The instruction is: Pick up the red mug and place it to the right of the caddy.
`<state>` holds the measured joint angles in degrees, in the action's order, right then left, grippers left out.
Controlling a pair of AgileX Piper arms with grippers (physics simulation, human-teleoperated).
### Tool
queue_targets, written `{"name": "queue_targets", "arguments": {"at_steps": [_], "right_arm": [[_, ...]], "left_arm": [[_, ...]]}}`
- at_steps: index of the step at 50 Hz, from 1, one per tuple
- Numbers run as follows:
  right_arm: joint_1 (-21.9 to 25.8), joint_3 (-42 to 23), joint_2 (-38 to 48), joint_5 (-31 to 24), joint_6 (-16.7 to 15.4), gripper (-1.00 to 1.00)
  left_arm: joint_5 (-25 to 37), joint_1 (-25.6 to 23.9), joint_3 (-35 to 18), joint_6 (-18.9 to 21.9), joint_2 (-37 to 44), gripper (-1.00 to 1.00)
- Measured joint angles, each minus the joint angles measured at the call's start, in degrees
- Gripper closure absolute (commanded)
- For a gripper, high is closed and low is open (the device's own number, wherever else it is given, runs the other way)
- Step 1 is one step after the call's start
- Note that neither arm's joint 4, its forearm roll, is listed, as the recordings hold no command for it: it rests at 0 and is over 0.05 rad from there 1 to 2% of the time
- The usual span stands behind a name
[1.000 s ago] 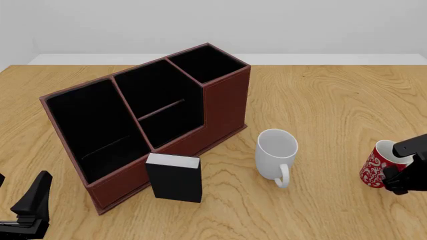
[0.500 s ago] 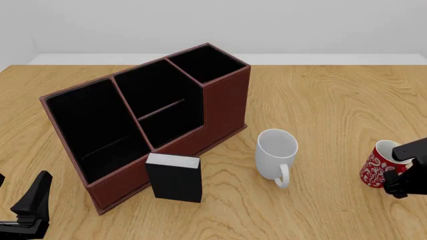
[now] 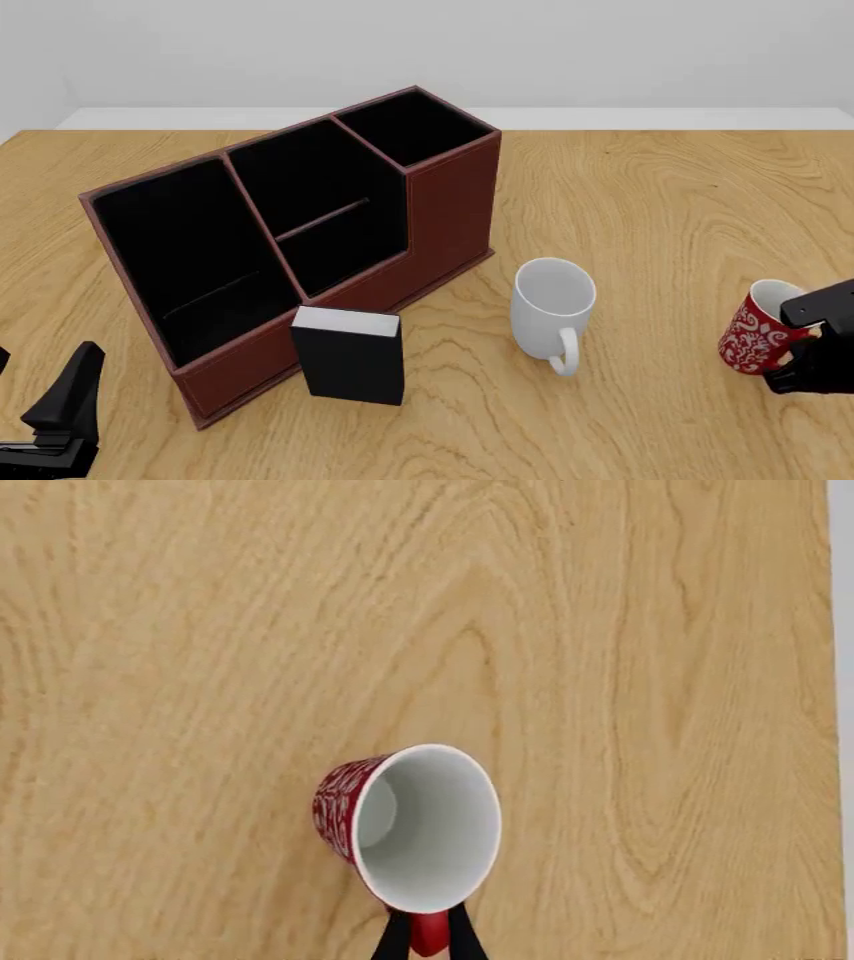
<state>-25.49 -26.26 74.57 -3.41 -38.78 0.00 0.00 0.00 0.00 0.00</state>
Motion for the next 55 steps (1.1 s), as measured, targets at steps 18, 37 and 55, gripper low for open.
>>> {"name": "queue_targets", "arguments": {"at_steps": [18,37,55], "right_arm": [[0.3,0.4,-1.7,-1.3,-0.8,1.00],[2.6,-2.1,-13.6,-11.5,1.0,1.00],[6.7,-9.4,-23.2,-22.4,2.3,1.00]], "left_arm": [[0.0,0.0,0.0,0.0,0.0,-1.00],[0.0,0.0,0.0,0.0,0.0,-1.00],[0.0,0.0,0.0,0.0,0.0,-1.00]]}}
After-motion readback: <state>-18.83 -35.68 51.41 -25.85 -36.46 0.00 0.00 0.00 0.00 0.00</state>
